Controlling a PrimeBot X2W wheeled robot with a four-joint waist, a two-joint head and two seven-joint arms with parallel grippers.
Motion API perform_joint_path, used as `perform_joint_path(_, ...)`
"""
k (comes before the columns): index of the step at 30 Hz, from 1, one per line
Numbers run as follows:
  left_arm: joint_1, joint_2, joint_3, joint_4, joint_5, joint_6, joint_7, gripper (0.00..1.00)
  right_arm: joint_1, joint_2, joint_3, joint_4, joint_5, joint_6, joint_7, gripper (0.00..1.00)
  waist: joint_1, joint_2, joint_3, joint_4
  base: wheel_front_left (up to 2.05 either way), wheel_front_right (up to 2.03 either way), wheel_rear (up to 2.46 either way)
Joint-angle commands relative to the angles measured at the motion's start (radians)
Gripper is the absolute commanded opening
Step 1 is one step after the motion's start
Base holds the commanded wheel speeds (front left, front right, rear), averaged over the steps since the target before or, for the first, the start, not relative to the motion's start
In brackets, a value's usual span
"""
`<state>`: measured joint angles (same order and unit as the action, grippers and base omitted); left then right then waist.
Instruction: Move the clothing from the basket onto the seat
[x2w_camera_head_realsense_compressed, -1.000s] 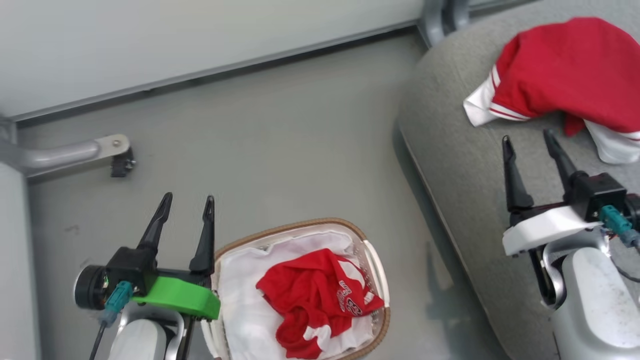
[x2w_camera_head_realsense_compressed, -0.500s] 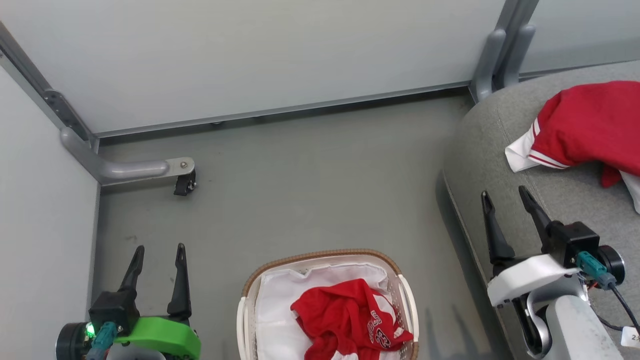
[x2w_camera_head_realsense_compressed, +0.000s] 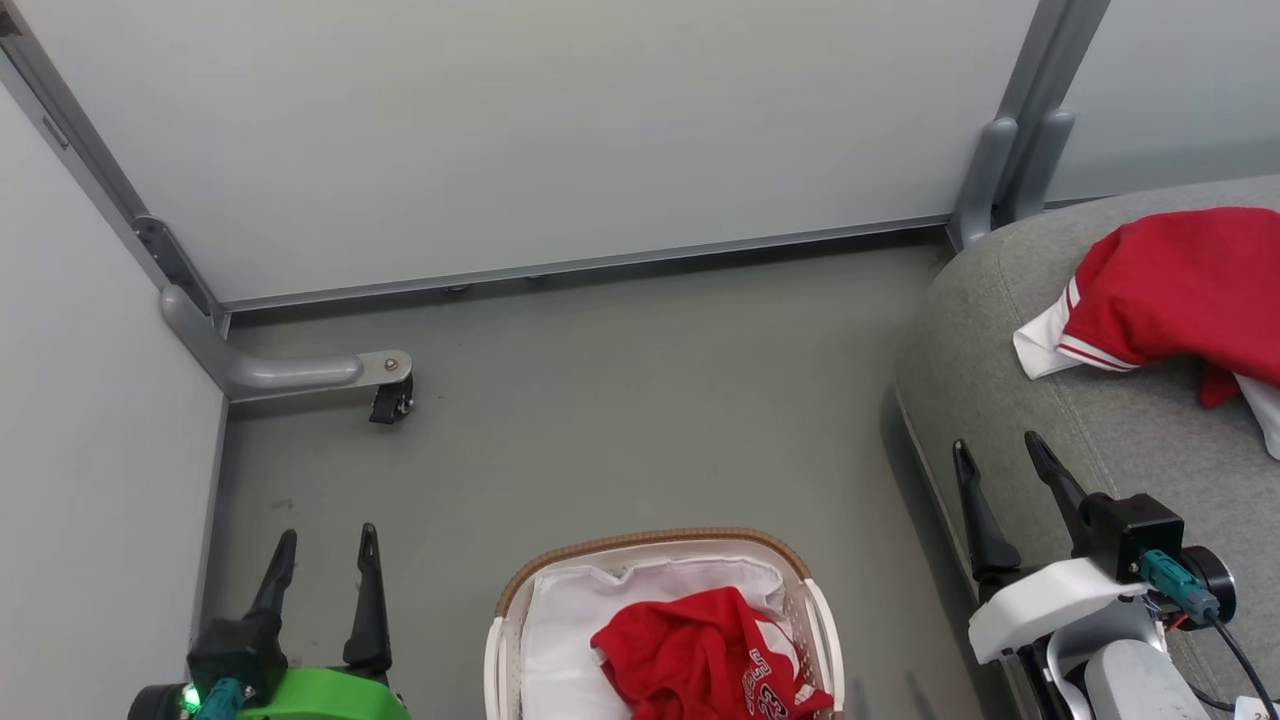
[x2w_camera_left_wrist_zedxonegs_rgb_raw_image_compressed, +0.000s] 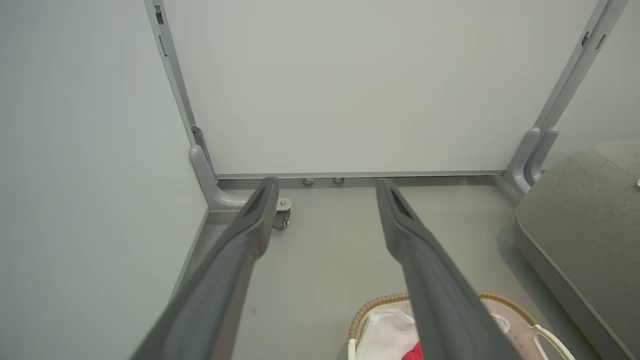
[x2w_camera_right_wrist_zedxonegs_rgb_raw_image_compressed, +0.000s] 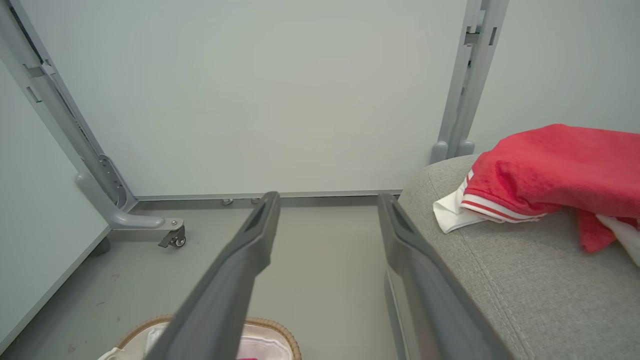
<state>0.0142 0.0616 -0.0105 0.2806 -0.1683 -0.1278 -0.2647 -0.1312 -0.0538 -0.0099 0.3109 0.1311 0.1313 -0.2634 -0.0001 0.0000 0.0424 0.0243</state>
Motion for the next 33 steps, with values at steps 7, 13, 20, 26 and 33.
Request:
perform_joint_path(7, -0.051, 0.005, -0.078, 0.003, -0.018, -0.005, 0.001, 1.00, -0.046, -0.001, 0.009, -0.018, -0.011, -0.001, -0.002, 1.00, 0.0001, 0.0000, 0.073, -0.029, 0.00, 0.00, 0.00)
perform_joint_path(13, -0.141, 0.025, -0.158, 0.025, -0.055, -0.005, 0.001, 1.00, -0.129, 0.001, 0.045, -0.050, -0.013, -0.001, -0.002, 1.00, 0.0001, 0.0000, 0.201, -0.087, 0.00, 0.00, 0.00)
perform_joint_path(20, -0.266, 0.064, -0.263, 0.069, -0.080, -0.005, 0.001, 1.00, -0.240, 0.001, 0.102, -0.112, 0.015, -0.001, -0.002, 1.00, 0.0001, 0.0000, 0.371, -0.175, 0.00, 0.00, 0.00)
perform_joint_path(26, -0.358, 0.110, -0.344, 0.126, -0.101, -0.005, 0.001, 1.00, -0.298, 0.002, 0.146, -0.166, 0.047, -0.001, -0.002, 1.00, 0.0001, 0.0000, 0.482, -0.239, 0.00, 0.00, 0.00)
perform_joint_path(33, -0.446, 0.175, -0.453, 0.206, -0.136, -0.005, 0.000, 1.00, -0.329, 0.002, 0.186, -0.211, 0.081, -0.001, -0.002, 1.00, 0.0001, 0.0000, 0.572, -0.287, 0.00, 0.00, 0.00)
